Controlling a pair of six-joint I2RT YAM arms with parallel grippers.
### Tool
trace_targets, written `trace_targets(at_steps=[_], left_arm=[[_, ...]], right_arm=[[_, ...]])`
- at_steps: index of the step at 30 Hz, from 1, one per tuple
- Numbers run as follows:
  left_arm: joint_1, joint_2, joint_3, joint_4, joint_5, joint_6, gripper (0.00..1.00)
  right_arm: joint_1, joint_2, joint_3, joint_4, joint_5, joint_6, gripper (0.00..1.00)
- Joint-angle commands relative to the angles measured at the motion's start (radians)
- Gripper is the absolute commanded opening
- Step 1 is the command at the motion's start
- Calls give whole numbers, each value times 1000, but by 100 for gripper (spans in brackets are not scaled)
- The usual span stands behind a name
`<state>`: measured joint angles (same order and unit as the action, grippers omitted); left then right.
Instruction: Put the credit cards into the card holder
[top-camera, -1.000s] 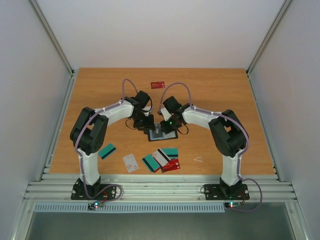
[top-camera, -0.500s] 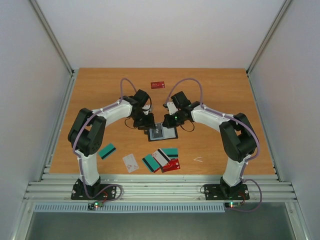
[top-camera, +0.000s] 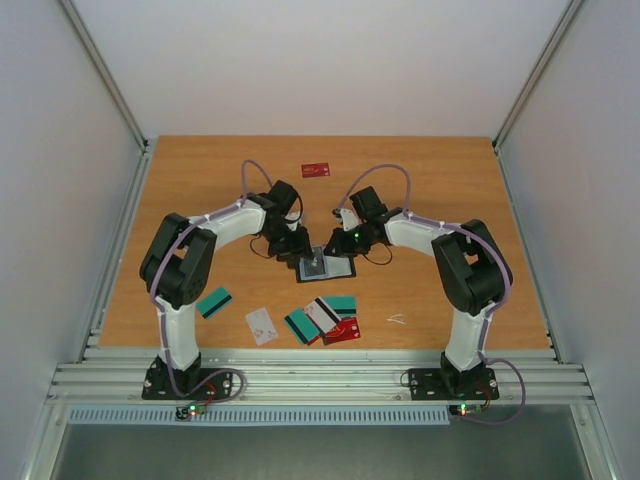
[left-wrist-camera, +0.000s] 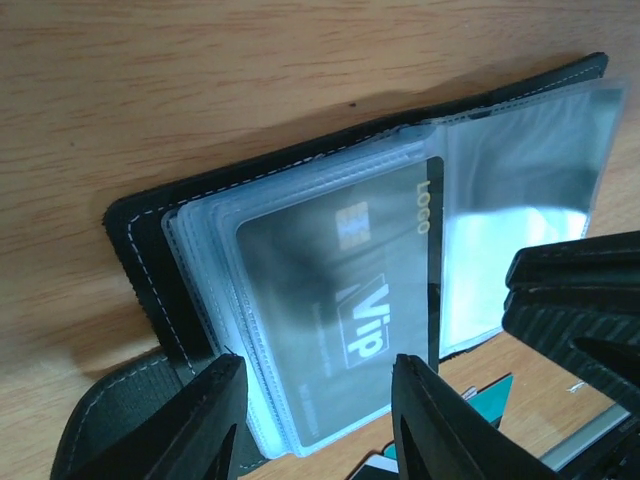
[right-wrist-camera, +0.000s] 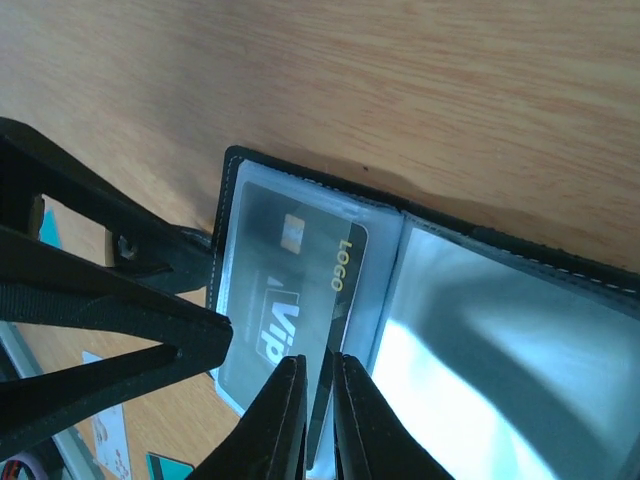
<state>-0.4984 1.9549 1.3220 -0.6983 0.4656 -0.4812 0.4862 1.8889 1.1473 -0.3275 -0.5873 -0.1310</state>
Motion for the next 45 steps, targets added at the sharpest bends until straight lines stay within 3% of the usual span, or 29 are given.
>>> trace_targets(at_steps=[1, 17, 45], left_arm=[[8, 34, 23, 16, 26, -2, 41], [8, 65, 63, -20, 53, 24, 40], [-19, 79, 135, -112, 11, 105, 50]], right_arm=[[0, 27, -15, 28, -41, 17, 11], [-6, 87, -26, 17, -43, 3, 5], [-9, 131, -2, 11, -46, 2, 1]])
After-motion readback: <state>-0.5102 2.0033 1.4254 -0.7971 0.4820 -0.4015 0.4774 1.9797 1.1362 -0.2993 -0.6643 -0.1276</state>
